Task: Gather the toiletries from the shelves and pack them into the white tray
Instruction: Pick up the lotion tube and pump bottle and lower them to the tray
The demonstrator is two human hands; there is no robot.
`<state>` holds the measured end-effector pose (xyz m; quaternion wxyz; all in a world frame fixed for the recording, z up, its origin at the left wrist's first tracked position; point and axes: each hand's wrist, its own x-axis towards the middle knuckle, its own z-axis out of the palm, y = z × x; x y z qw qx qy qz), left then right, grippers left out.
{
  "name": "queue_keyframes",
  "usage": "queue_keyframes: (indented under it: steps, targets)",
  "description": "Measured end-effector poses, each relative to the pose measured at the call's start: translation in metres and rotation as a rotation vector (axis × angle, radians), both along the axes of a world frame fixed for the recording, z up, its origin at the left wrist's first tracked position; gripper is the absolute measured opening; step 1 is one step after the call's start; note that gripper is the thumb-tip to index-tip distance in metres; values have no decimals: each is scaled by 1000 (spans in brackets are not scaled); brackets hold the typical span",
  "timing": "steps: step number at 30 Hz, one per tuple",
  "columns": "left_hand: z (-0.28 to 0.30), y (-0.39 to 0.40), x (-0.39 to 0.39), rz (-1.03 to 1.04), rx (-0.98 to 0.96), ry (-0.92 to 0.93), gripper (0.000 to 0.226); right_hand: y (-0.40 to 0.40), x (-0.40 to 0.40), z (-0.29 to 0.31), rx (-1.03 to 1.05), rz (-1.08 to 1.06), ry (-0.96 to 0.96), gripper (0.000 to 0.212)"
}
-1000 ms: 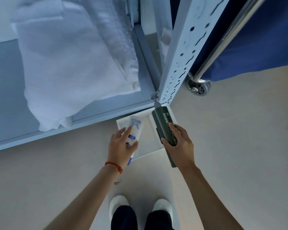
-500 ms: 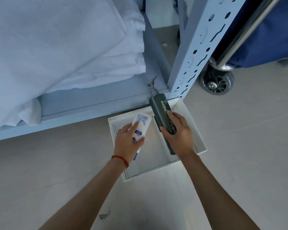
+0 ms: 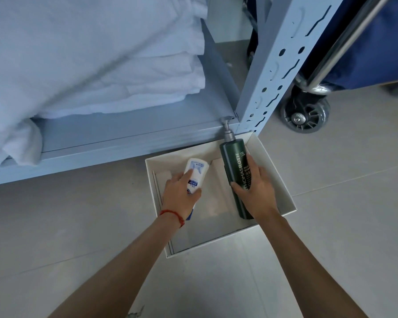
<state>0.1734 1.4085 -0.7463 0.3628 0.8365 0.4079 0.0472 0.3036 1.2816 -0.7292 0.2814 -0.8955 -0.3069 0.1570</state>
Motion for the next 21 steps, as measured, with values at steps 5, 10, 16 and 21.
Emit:
queue_keyframes:
  steps: [5, 10, 16, 21]
  targets:
    - [-6, 1, 2, 28, 10, 12, 47, -5, 2, 3, -44, 1, -69, 69]
    - [-5, 3, 6, -54, 131, 46, 53, -12, 1, 4, -39, 37, -151, 60]
    - [22, -6, -4, -167, 253, 90, 52, -18, -13, 19, -111, 98, -177, 57]
    - [80, -12, -24, -240, 301, 115, 51, -25, -35, 62, -231, 184, -122, 58]
